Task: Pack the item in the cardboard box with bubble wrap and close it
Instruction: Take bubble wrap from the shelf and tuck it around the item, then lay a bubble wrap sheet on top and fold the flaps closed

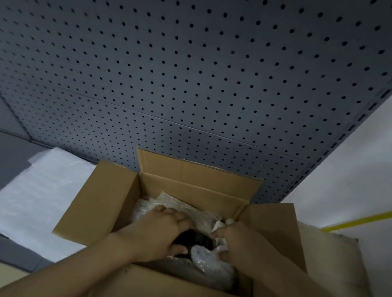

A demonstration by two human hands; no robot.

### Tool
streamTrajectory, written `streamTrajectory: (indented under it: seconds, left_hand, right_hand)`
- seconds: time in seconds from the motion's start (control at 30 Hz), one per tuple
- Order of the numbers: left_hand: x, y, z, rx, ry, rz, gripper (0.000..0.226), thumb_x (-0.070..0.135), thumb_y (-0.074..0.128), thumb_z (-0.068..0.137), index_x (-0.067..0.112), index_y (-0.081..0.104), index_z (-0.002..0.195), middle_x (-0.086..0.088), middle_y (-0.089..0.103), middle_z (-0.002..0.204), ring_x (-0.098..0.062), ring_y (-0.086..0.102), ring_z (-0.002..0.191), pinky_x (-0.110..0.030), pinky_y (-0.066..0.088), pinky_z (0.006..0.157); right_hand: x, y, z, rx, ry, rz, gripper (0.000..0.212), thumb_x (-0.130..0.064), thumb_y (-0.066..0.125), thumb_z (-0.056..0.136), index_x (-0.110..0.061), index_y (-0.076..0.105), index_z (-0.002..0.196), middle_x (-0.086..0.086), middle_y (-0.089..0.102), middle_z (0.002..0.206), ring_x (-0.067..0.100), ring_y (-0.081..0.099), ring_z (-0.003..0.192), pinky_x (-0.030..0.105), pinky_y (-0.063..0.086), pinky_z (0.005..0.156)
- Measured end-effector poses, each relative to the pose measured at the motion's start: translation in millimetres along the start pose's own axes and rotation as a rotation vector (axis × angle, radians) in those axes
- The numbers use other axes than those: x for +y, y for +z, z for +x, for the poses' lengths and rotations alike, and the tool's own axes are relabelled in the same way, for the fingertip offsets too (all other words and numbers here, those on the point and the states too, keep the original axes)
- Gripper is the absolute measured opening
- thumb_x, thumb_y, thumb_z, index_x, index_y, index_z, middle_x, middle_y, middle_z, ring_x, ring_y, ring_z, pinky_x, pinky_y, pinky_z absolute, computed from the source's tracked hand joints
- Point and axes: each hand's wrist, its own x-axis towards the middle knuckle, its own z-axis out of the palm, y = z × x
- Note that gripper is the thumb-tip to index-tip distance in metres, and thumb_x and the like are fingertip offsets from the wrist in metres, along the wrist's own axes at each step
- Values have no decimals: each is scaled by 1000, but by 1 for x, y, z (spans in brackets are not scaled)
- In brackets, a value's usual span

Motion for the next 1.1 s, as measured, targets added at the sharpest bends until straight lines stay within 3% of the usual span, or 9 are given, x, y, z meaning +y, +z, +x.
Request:
streamTrajectory:
  seconds: [0.13,0.37,0.47,0.53,0.8,0.87,0.93,1.03,1.1]
  left_hand:
    - [-19,0,-16,52,-19,-37,55,47,52,89,31,37,140,7,44,144,-15,40,131,-34,30,110]
    - [-128,-39,-89,455,-130,-126,47,49,41,89,28,52,130,7,46,142,-13,43,127,-33,39,107]
    - [-200,-45,-130,533,-210,-123,47,50,39,89,26,56,126,1,53,136,-19,50,124,-40,44,103]
    - [-243,-42,-157,498,-209,-102,48,49,39,89,25,55,127,-1,53,136,-21,49,125,-42,44,103]
    - [-343,-19,-229,359,-130,-28,43,39,50,94,26,49,135,0,45,144,-22,40,133,-39,32,108]
    - [-358,-5,-233,293,-142,-38,45,39,49,95,26,46,137,-2,42,147,-23,39,135,-40,30,110]
    - [-368,13,-236,195,-179,-61,48,39,46,96,25,40,142,-3,35,152,-25,32,139,-40,24,113]
    - [-383,48,-236,-20,-221,-66,56,43,41,97,26,25,149,-2,17,159,-22,17,146,-39,14,117]
    - [-395,77,-237,-159,-256,-89,60,44,40,97,26,17,151,-3,8,161,-24,8,148,-41,10,118]
  right_hand:
    - [-16,-7,-7,73,-63,-37,34,-33,55,87,-34,58,121,2,60,118,15,56,103,19,43,79]
    - [-116,-22,-8,279,-72,-109,30,-45,42,94,-46,51,122,-24,58,122,1,54,108,30,45,93]
    - [-180,-23,9,451,-69,-166,26,-43,43,89,-50,68,91,-32,68,93,-11,63,81,-4,30,54]
    - [-229,-16,24,497,-85,-71,46,-49,26,95,-45,71,85,-27,72,83,-8,66,72,2,36,44]
    - [-373,53,118,505,-113,285,38,-62,35,88,-43,67,93,-35,65,97,-11,60,94,8,49,82]
    - [-380,76,140,409,-9,474,11,-41,57,87,-48,65,85,-38,62,97,-7,58,103,14,49,90]
    - [-373,103,157,376,134,590,32,-16,65,86,-48,64,81,-25,64,104,-1,59,105,24,49,94]
    - [-355,138,171,320,435,544,22,-17,63,87,-28,60,106,-2,58,123,15,51,119,31,39,106]
    - [-341,163,175,317,680,520,40,-23,67,84,-17,54,122,5,52,133,23,47,123,34,38,106]
